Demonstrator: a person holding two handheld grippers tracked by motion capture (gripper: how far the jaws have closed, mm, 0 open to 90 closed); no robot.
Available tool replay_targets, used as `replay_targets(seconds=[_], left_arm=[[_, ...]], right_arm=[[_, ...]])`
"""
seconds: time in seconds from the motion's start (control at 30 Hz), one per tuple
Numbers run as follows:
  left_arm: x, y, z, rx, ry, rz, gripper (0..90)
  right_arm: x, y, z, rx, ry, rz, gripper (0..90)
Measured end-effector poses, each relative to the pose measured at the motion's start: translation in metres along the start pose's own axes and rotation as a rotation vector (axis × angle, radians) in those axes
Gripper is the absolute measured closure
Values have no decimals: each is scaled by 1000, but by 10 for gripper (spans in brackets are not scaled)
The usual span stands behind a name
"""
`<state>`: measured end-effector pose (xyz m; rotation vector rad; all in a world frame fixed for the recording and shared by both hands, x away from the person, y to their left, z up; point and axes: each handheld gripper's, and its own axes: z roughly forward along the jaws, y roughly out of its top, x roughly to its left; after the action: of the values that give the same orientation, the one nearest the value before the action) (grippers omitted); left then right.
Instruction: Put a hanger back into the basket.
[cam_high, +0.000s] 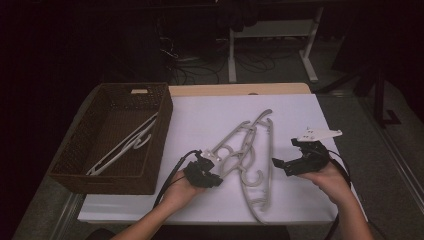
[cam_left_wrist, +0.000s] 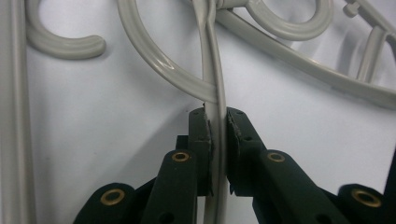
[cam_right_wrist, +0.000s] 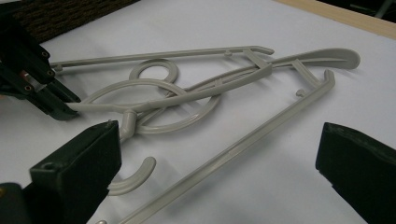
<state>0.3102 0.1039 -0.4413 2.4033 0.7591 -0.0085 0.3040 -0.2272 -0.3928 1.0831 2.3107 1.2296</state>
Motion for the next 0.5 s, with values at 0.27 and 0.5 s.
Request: replay_targets(seconds=[0.27,0.5], left_arm=[[0,7,-15,-45,-21,40,822],[8,21,-41,-92,-12,72,822]], right_arm=[[-2,-2,1,-5,-3,5,2],[2,-14,-3,-29,-11,25,2]])
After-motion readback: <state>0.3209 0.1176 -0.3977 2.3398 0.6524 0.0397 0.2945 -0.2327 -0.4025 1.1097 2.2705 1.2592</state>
